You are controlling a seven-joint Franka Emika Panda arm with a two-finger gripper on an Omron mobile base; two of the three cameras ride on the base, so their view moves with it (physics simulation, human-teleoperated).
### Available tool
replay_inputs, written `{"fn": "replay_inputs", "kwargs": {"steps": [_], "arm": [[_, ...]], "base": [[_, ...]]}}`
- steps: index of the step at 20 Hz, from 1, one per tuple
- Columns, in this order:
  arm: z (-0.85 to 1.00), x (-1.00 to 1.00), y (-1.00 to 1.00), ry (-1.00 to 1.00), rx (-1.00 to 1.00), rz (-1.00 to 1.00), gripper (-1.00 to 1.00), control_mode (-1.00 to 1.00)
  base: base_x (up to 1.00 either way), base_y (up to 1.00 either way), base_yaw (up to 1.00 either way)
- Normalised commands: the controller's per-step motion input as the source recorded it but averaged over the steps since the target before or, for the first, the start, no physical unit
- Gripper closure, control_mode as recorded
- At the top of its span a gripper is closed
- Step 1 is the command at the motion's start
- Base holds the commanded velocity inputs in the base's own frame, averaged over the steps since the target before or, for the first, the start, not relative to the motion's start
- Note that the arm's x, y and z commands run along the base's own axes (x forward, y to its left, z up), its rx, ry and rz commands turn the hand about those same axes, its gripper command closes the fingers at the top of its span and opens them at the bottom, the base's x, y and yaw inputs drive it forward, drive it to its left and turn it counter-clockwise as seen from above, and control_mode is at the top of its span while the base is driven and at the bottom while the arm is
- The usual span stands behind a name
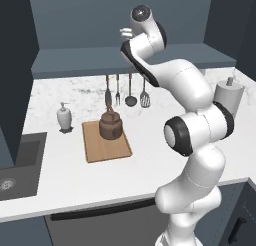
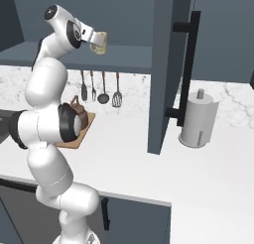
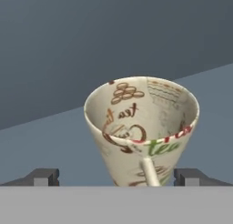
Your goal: Pick the kettle from the counter and place it on the tray. Then pick the mug from the cabinet and place it on the tray. Then close the cabinet doors.
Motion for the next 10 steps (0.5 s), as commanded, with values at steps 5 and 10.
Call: {"fn": "replay_inputs", "kwargs": {"steps": [5, 10], "arm": [[-0.16, 0.02, -0.11, 0.0, -0.04, -0.06, -1.0, -1.0], [-0.15, 0.09, -0.03, -0.02, -0.01, -0.05, 1.0, -1.0]], "base": [[0.0, 0.0, 0.0], [0.0, 0.0, 0.0]]}}
